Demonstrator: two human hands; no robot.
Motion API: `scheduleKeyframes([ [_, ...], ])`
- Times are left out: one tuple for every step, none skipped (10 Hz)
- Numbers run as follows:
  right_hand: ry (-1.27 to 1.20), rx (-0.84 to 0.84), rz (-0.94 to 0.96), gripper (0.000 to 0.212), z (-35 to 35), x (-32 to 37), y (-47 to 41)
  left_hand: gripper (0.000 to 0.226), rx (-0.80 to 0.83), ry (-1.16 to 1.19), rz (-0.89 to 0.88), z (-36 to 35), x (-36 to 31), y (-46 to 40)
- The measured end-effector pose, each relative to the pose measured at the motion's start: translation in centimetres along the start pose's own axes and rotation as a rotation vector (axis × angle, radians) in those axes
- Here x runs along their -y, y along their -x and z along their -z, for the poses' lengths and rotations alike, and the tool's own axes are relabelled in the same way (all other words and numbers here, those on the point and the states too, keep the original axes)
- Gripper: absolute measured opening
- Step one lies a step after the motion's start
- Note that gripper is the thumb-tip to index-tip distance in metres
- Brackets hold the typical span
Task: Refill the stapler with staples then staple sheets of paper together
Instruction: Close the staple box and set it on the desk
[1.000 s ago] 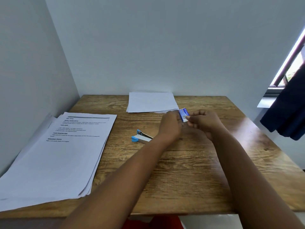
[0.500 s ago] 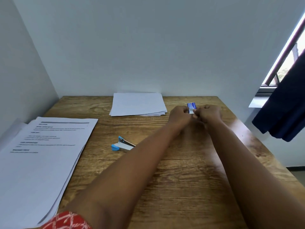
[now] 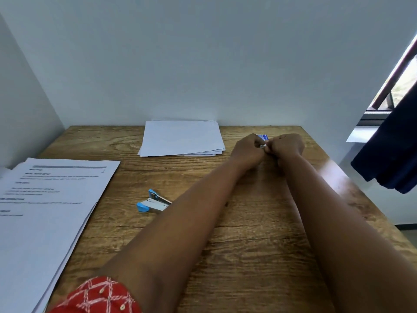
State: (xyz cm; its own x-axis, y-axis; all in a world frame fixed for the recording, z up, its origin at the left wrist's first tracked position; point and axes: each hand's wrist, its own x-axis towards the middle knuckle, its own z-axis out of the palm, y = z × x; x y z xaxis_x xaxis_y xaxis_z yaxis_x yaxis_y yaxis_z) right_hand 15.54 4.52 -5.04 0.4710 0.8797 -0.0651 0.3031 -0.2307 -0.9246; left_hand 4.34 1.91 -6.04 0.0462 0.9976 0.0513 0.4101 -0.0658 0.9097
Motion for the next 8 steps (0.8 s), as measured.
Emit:
scheduleKeyframes([
  [0.008, 0.011, 0.025, 0.004, 0.0, -0.1, -0.2, 0.029, 0.018, -0.009, 0.010, 0.3, -0.1, 0.4],
  [0.064, -0.059, 0.030, 0.023, 0.2, -0.4, 0.2, 0.036, 0.020, -0.039, 0.029, 1.1, 0.1, 1.2],
  [0.149, -0.063, 0.051, 0.031, 0.4, 0.2, 2.2, 0.038, 0.026, -0.064, 0.071, 2.3, 0.0, 2.5],
  [0.256, 0.025, 0.088, 0.030, 0.4, 0.7, 4.5, 0.033, 0.035, -0.068, 0.081, 3.6, -0.7, 4.2],
  [0.257, 0.149, 0.119, 0.014, 0.3, 0.9, 7.4, 0.028, 0.039, -0.127, 0.049, 5.1, -0.6, 6.8],
  [0.266, 0.271, 0.143, 0.009, -0.1, 1.0, 10.7, 0.022, 0.030, -0.177, 0.031, 6.7, 0.1, 10.4],
  [0.273, 0.360, 0.194, 0.012, -0.7, 0.9, 13.9, 0.016, -0.090, -0.225, 0.009, 8.4, 0.9, 13.5],
  [0.294, 0.462, 0.244, 0.012, -1.6, 1.0, 17.1, 0.016, -0.257, -0.277, 0.008, 10.7, 1.4, 15.8],
])
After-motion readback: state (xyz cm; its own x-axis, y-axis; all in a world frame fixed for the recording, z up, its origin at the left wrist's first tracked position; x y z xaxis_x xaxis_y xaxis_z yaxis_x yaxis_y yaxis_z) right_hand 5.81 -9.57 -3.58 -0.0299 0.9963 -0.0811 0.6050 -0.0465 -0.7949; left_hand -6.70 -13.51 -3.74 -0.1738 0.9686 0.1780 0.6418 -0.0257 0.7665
